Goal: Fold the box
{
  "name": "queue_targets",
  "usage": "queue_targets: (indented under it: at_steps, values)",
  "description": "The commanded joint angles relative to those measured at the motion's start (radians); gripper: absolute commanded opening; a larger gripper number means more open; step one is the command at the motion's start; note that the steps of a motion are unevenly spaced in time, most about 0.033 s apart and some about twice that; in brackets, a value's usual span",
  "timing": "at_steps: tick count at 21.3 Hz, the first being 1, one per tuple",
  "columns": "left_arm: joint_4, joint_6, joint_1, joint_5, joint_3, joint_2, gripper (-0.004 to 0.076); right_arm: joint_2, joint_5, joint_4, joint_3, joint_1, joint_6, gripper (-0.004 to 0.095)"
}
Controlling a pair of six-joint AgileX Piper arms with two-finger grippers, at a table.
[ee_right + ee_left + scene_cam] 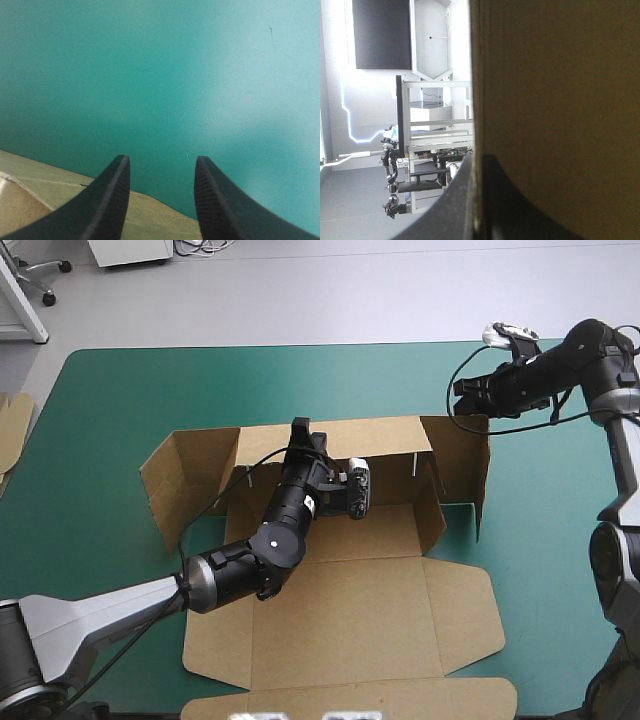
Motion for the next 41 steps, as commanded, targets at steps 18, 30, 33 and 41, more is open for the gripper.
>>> queue_targets:
  at_steps: [18,30,33,41]
  values:
    - [0.065,-0.022,-0.002,0.038,0.038,-0.054,-0.0015,-0.472,-0.386,0.369,0.724,-0.01,-0.418,0.0385]
    - [0.065,-0.025,-0.002,0.038,0.038,-0.054,-0.0015,-0.6,-0.502,0.816,1.065,-0.009,-1.055,0.0385]
    - [0.065,-0.018,-0.002,0.036,0.038,-0.054,-0.0014,-0.609,-0.493,0.827,1.076,-0.009,-1.113,0.0385]
    - [0.065,-0.02,-0.002,0.034,0.036,-0.054,-0.0015,-0.689,-0.637,0.81,1.131,0.135,-1.111,0.0385]
